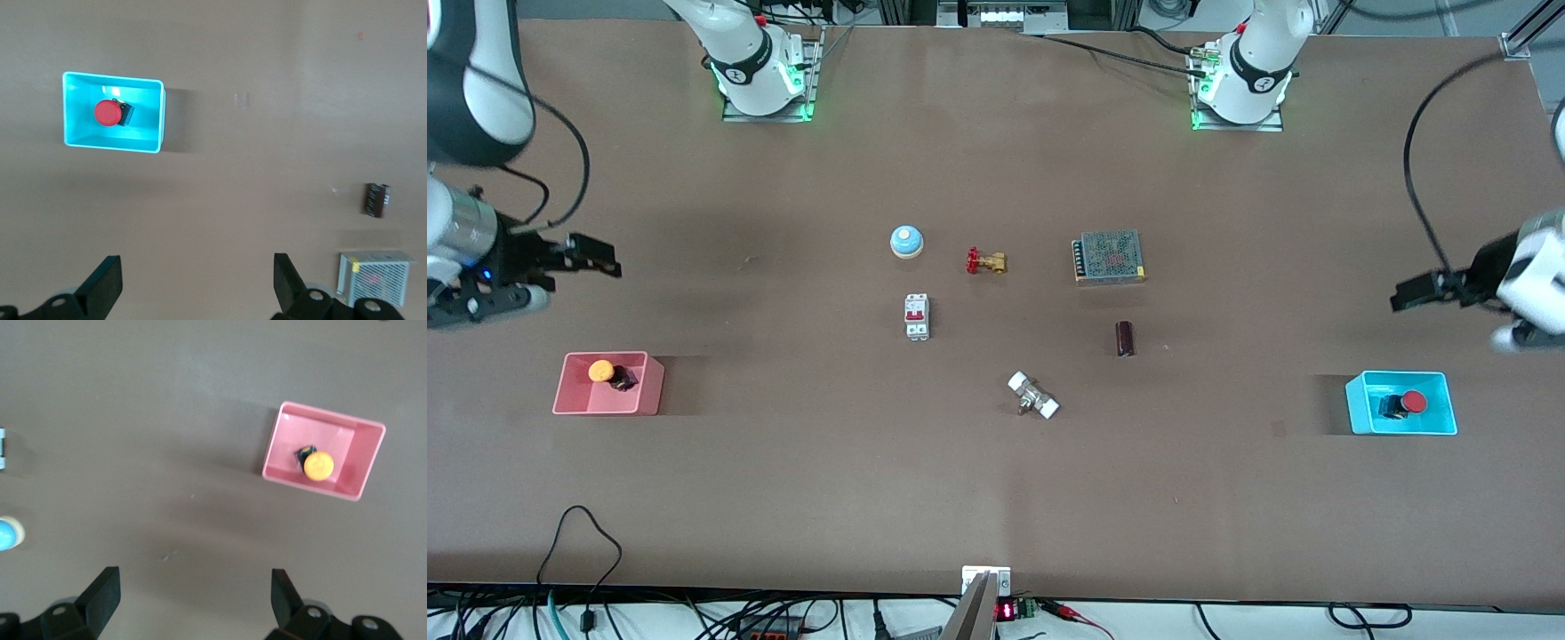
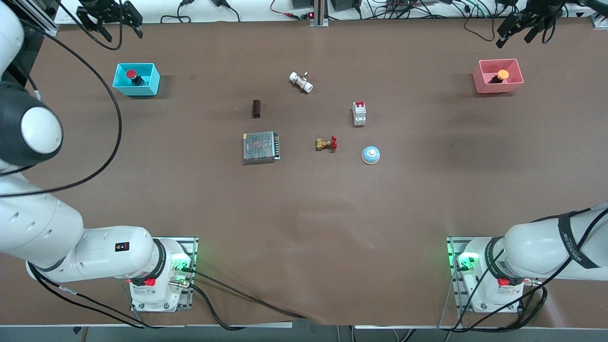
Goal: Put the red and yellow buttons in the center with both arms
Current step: 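Move the right gripper to the pink tray while the left gripper reaches the cyan tray, then lower both grippers onto the buttons inside the trays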
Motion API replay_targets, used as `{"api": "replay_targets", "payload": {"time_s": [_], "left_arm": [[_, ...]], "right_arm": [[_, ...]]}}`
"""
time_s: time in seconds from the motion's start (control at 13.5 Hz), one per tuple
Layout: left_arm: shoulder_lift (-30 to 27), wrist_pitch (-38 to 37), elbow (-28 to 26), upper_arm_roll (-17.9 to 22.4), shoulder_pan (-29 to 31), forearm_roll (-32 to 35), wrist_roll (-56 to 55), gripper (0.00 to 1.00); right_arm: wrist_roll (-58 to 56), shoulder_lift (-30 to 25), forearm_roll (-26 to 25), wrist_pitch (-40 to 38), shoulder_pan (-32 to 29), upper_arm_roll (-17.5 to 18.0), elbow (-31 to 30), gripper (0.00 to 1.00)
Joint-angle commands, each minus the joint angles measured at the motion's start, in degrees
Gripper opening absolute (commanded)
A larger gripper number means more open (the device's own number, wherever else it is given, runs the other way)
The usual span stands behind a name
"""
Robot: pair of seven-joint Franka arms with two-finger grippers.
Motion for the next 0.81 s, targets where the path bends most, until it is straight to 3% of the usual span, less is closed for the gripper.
{"api": "replay_targets", "payload": {"time_s": [0.0,0.37,0.74], "left_arm": [[9.2,-1.3,7.9,-0.2,0.4,2.8,0.6,1.00],[17.6,6.9,9.4,0.2,2.9,4.2,0.7,1.00],[22.4,15.1,9.3,0.1,6.5,3.6,6.6,1.00]], "right_arm": [[-6.7,4.1,-0.5,5.0,-1.9,0.3,0.5,1.00],[-19.2,11.0,-0.5,16.2,-6.4,0.3,0.5,1.00],[-19.6,16.7,-0.8,26.7,-9.0,0.3,0.5,1.00]]}}
